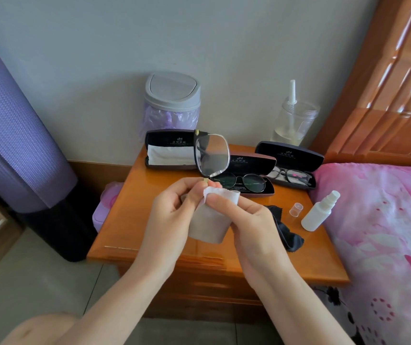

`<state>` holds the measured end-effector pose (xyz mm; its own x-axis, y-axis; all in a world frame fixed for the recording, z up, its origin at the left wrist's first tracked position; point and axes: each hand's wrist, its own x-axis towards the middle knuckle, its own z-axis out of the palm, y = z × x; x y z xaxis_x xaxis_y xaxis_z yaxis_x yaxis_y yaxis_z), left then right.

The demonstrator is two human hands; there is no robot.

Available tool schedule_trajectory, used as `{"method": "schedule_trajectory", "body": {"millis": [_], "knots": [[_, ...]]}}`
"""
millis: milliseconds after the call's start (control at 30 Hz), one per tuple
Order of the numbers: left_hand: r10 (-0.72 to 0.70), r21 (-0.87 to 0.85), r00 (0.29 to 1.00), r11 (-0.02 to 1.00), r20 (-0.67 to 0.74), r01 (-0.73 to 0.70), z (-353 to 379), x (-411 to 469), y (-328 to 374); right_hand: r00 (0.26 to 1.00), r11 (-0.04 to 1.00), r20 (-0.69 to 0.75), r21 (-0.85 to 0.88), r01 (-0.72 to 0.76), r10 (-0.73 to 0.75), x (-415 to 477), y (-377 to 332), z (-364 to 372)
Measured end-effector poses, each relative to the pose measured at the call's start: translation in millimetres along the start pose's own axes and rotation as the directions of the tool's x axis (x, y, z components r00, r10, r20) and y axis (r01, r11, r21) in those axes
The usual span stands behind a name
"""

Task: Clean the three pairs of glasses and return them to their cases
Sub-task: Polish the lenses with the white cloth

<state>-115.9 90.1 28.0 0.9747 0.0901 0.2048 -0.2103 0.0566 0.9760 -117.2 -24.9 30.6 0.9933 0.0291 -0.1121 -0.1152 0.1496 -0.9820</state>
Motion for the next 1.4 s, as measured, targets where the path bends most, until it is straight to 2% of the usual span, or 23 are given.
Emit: {"method": "schedule_trajectory", "body": {"millis": [200,433,567,867,1033,1400], "knots": [[-0.015,0.009,1.000,1.000,0.010,0.015,-3.1,2.7,-3.5,0.999,1.000,-0.040,-0.025,0.011,-0.012,1.3,-5.1,-5.5],[-0.081,-0.135,0.996,0.987,0.027,0.084,-3.6,1.3,-4.4,0.997,0.997,-0.069,-0.071,0.033,-0.038,0.7,-1.3,-11.1],[-0.082,-0.143,0.996,0.987,-0.028,0.077,-3.2,0.8,-7.7,0.998,0.996,-0.059,-0.089,0.028,-0.033,-0.9,0.7,-12.2],[-0.116,-0.318,0.988,0.945,-0.104,0.078,-6.1,3.7,-3.0,0.999,0.988,0.041,-0.151,0.011,-0.005,-8.4,1.0,-16.3],[-0.123,-0.321,0.985,0.944,-0.122,0.078,-7.8,2.4,-2.4,0.993,0.989,0.116,-0.149,-0.015,0.033,-8.5,4.6,-9.7],[-0.114,-0.156,0.993,0.982,-0.016,0.110,-2.9,0.8,-1.6,0.999,0.999,0.041,-0.040,-0.018,0.020,-4.1,0.8,-4.6]]}}
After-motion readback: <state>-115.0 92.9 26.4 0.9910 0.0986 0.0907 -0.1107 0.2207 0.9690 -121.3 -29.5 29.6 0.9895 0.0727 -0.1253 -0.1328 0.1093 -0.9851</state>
